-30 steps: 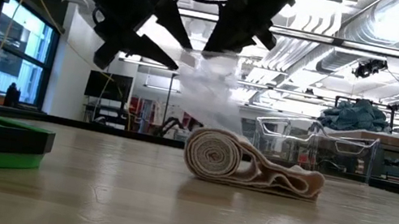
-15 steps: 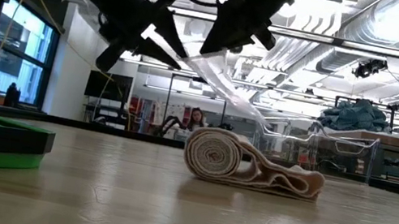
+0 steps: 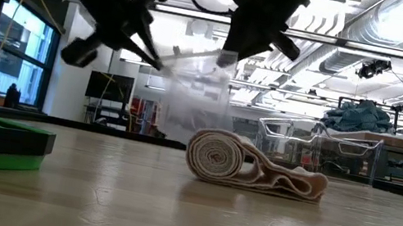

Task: Roll bandage
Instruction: Put the rolled white bandage into the transparent zip bag

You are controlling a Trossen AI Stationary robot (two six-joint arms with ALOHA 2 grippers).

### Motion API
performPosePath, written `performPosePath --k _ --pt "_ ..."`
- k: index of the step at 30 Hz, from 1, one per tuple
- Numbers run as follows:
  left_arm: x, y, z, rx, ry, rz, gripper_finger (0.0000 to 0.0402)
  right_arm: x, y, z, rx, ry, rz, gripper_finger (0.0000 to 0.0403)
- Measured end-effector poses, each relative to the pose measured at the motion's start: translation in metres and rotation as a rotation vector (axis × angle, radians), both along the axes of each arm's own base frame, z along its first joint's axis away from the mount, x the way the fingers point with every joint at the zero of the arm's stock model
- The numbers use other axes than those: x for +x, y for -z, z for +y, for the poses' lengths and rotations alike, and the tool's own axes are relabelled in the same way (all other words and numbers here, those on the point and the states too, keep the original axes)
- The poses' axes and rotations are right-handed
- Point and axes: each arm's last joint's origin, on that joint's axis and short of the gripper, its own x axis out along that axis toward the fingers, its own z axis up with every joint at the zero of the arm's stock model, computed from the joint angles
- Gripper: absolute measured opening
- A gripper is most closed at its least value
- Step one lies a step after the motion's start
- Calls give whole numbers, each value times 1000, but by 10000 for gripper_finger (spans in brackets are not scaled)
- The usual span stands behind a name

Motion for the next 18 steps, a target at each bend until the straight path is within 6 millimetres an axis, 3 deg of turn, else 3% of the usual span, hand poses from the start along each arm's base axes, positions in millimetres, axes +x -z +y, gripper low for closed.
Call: performPosePath --k 7,18 --pt "-11 -20 4 -34 95 -65 1 3 -1 3 121 -33 -44 0" --pt "-14 -24 3 -117 195 -74 0 13 -8 6 264 -108 -162 3"
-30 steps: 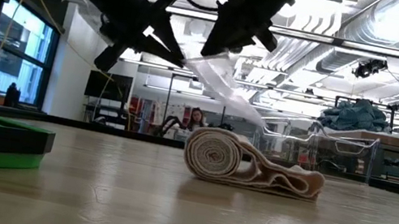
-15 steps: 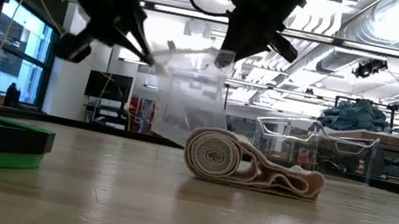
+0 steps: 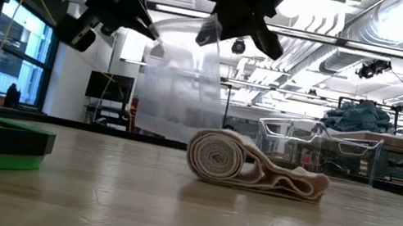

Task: Roll bandage
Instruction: Put the rolled white bandage into the transparent zip bag

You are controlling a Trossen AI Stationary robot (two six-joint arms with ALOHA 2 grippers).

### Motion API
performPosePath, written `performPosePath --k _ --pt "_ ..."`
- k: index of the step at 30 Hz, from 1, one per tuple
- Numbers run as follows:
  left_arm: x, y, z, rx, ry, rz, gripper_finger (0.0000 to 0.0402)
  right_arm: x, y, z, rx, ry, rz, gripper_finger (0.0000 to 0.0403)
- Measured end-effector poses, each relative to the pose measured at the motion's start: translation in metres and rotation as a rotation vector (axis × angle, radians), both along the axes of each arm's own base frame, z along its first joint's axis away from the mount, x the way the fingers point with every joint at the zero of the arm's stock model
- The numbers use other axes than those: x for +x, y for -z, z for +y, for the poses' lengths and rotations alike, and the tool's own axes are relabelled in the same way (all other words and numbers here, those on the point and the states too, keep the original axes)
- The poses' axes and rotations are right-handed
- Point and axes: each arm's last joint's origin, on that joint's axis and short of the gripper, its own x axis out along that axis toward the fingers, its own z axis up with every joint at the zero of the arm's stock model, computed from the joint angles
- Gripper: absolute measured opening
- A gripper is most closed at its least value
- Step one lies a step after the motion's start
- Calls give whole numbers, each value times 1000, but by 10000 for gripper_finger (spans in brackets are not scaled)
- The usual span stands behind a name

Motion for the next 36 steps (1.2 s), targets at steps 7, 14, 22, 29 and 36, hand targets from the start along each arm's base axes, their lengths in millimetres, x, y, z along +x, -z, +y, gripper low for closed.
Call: performPosePath --k 7,14,22,29,36 --pt "-9 -5 -1 -45 101 19 0 -2 -6 -5 29 -5 -15 67" --pt "-42 -15 13 -21 96 115 0 -6 -16 -15 -4 -4 -38 127" --pt "-61 -13 29 -32 118 212 0 -7 -14 -14 129 -91 -14 142" --pt "-49 -3 34 -28 181 220 0 -23 -3 21 316 -70 175 142" --pt "-42 -1 38 -35 197 188 0 -35 -1 61 309 66 205 142"
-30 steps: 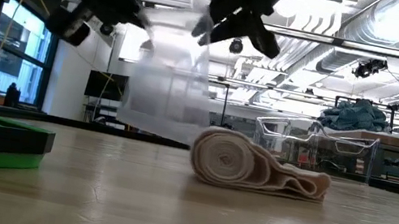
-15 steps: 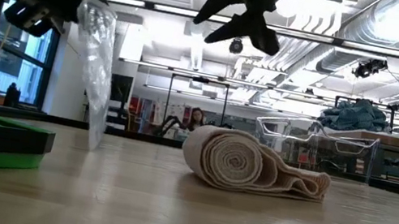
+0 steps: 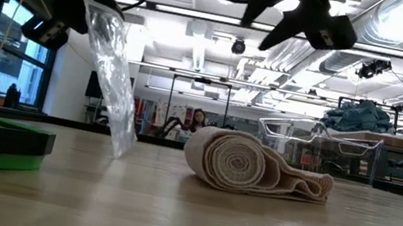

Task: Roll bandage
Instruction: Put the rolled white bandage into the transparent zip bag

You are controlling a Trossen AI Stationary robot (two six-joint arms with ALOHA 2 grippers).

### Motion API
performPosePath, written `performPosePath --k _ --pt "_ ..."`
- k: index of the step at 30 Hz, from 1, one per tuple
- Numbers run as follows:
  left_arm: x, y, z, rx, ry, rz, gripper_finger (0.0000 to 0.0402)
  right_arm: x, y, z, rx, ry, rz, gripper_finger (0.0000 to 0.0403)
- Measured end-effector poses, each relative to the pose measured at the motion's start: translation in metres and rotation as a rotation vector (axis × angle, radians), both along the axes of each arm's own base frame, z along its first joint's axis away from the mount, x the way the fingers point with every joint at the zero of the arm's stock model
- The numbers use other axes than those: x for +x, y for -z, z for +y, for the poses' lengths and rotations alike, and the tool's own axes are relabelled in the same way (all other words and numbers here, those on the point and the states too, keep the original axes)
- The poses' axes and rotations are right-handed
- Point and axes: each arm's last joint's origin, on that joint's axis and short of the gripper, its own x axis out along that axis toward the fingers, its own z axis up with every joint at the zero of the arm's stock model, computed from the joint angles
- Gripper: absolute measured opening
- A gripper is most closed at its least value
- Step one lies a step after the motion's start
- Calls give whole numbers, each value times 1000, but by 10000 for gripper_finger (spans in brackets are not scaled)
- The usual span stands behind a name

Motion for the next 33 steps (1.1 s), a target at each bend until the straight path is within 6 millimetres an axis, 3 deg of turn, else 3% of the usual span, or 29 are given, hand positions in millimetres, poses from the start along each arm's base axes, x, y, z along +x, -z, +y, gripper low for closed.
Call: performPosePath --k 4,10,15,20,27,33 --pt "0 0 0 -2 -3 -2 0 -1 -1 5 -138 -13 -41 142" --pt "0 0 0 -6 -7 2 0 5 -5 8 -98 56 -121 142" --pt "0 0 0 2 -14 1 0 13 -15 21 -136 -77 -279 159" --pt "-2 -2 1 12 -21 0 0 20 -31 39 -61 -239 -479 209" --pt "-7 -2 1 51 -19 47 0 10 -23 51 3 -130 -372 292" --pt "-15 -32 -3 146 69 157 0 9 -22 46 5 -45 -340 300"
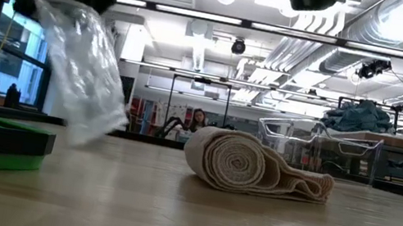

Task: Roll bandage
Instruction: Put the rolled white bandage into the transparent zip bag

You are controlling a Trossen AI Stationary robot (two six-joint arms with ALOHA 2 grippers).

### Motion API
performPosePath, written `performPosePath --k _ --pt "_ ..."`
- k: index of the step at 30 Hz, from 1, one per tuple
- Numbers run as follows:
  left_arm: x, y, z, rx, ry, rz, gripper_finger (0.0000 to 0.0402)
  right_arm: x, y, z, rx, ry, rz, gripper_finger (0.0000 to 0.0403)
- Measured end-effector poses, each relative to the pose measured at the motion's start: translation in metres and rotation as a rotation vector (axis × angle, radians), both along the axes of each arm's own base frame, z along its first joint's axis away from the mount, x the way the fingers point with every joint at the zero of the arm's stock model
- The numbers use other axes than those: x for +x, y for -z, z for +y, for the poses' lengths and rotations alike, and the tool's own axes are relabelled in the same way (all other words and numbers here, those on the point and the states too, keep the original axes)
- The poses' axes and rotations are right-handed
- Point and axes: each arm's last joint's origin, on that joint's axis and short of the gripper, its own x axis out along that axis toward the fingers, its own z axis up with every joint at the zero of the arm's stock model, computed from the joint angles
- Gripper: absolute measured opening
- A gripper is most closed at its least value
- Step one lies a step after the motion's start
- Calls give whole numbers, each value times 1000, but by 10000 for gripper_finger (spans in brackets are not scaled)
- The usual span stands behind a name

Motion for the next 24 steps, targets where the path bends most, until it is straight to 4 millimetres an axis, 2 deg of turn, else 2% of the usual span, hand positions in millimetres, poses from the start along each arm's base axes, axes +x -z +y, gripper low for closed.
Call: performPosePath --k 4,7,12,15,20,24 --pt "-4 -34 0 42 33 22 0 -1 1 1 -4 -4 9 300" --pt "-4 -42 1 136 70 137 0 0 1 -2 6 13 15 300" --pt "16 -28 3 200 150 237 0 -5 7 -2 114 50 124 300" --pt "33 -20 2 210 188 209 0 -13 14 -2 141 29 247 300" --pt "51 -11 2 208 216 164 0 -25 28 -6 156 100 462 300" --pt "52 -10 3 217 234 161 0 -15 43 -9 205 115 502 300"
